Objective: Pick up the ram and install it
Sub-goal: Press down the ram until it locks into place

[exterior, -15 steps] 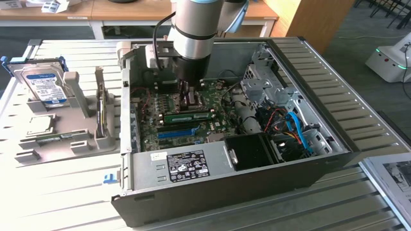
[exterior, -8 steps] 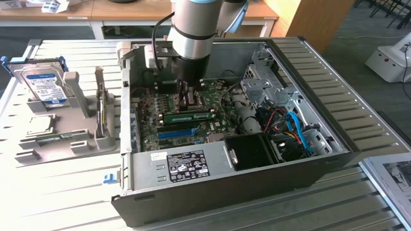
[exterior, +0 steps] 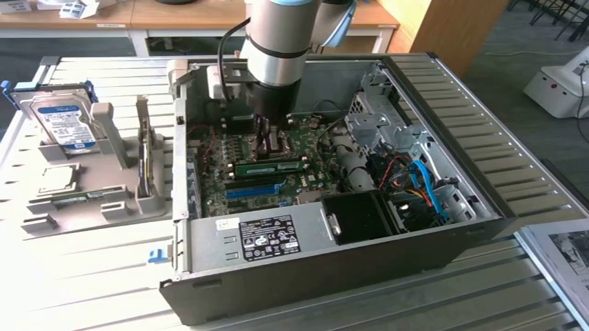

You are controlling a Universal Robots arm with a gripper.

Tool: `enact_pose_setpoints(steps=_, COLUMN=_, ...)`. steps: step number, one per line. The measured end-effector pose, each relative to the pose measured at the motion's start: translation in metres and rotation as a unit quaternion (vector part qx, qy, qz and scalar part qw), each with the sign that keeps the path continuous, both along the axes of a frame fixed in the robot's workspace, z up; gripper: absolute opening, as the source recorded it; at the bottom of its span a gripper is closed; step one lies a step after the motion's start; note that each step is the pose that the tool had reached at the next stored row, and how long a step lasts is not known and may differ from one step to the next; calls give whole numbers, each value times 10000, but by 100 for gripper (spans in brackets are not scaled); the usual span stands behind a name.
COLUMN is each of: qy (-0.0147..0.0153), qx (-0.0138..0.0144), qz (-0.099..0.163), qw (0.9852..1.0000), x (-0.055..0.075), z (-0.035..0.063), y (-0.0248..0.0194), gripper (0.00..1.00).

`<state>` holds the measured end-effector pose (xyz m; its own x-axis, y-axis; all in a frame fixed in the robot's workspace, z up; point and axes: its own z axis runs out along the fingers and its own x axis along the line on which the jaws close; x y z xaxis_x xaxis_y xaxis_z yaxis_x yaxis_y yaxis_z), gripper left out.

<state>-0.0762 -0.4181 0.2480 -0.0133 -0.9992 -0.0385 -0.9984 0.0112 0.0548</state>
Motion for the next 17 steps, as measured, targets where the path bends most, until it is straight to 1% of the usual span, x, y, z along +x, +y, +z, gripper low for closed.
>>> enact_pose_setpoints(steps=4, qy=0, qx=0, qz=1, qw=10000, x=0, z=-3, y=-1, gripper=10)
enact_pose_setpoints(steps=17, qy=-1, qx=0, qz=1, qw=10000, x=1, z=-102, y=-1, gripper=10)
